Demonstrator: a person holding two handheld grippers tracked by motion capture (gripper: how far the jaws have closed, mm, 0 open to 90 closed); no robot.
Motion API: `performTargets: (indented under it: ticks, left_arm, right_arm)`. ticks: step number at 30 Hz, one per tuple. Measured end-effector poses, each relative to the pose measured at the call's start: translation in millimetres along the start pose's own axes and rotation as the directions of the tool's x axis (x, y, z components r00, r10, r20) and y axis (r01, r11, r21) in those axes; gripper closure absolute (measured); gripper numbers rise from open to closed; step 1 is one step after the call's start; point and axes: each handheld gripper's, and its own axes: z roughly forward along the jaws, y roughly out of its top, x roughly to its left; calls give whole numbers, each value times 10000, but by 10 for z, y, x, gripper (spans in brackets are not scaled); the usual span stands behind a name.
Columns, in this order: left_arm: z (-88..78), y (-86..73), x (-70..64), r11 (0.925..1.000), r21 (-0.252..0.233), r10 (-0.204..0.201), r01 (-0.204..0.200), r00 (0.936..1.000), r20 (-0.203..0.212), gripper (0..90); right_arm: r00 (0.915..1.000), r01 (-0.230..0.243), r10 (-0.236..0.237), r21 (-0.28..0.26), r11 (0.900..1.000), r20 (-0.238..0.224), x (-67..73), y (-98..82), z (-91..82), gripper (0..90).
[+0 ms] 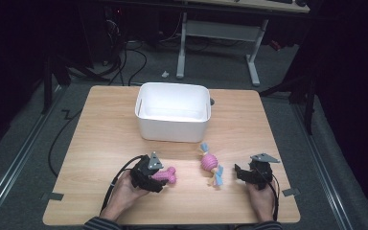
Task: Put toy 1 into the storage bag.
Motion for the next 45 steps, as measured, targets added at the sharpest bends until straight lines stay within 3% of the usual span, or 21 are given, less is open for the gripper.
performTargets:
  ticks: [9, 19, 23, 33, 45]
  left_arm:
    - [28, 0, 15, 9997, 230, 116, -115, 9999, -27, 321]
    - [43, -7, 60, 9996, 237, -127, 118, 9992, 379, 361]
    - [64, -10, 57, 9992, 402, -60, 39, 9986, 528, 377]
    - [70, -22, 80, 9992, 367, -182, 156, 9973, 717, 377]
    - [77, -30, 85, 9993, 367, -40, 12, 9969, 785, 386]
  right_arm:
    - [10000, -11, 11, 4, 10000, -8, 2, -1, -1, 219]
    - [10000, 17, -17, -7, 10000, -17, 1, -1, 0, 219]
    - [10000, -1, 1, -2, 10000, -16, 2, -1, 0, 219]
    - [10000, 21, -21, -8, 10000, -19, 1, -1, 0, 219]
    - [10000, 0, 0, -1, 10000, -21, 2, -1, -1, 219]
